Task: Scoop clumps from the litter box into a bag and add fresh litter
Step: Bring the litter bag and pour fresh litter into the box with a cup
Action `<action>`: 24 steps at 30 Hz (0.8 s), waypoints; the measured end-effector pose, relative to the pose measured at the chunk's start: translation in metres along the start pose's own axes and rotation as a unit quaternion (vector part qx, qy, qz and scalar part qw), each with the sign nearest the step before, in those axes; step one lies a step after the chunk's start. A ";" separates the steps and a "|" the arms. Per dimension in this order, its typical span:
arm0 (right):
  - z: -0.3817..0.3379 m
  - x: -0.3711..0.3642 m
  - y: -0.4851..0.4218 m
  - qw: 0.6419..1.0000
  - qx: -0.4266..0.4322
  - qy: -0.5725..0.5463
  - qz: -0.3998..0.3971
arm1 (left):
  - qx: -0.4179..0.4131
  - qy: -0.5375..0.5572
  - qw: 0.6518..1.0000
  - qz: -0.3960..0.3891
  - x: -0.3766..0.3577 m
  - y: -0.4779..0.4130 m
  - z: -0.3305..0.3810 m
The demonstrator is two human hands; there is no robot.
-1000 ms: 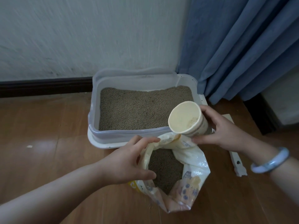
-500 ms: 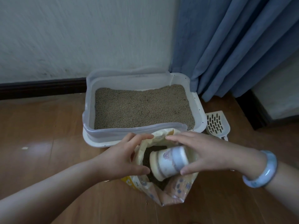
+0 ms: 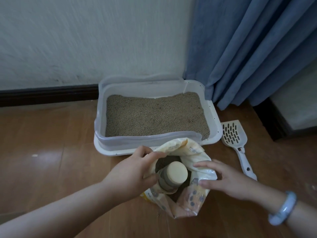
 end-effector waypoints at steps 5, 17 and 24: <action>-0.009 -0.013 -0.002 0.999 -0.015 -0.021 0.043 | 0.043 -0.041 0.998 -0.003 -0.008 0.012 0.006; -0.134 -0.019 0.036 0.995 0.098 0.021 0.012 | 0.089 0.100 0.981 0.143 0.066 0.095 -0.010; -0.242 -0.056 0.017 0.984 0.170 0.030 -0.037 | 0.176 0.123 0.939 0.268 0.142 0.162 -0.033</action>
Point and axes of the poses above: each hand's wrist, its own y-axis away from the middle knuckle, its own x-axis out of the back of the hand, z = x × y, the point moved 5 cm from there along -y, towards the middle knuckle, and after that the axes turned 15 degrees about -x, right-handed, at the moved point
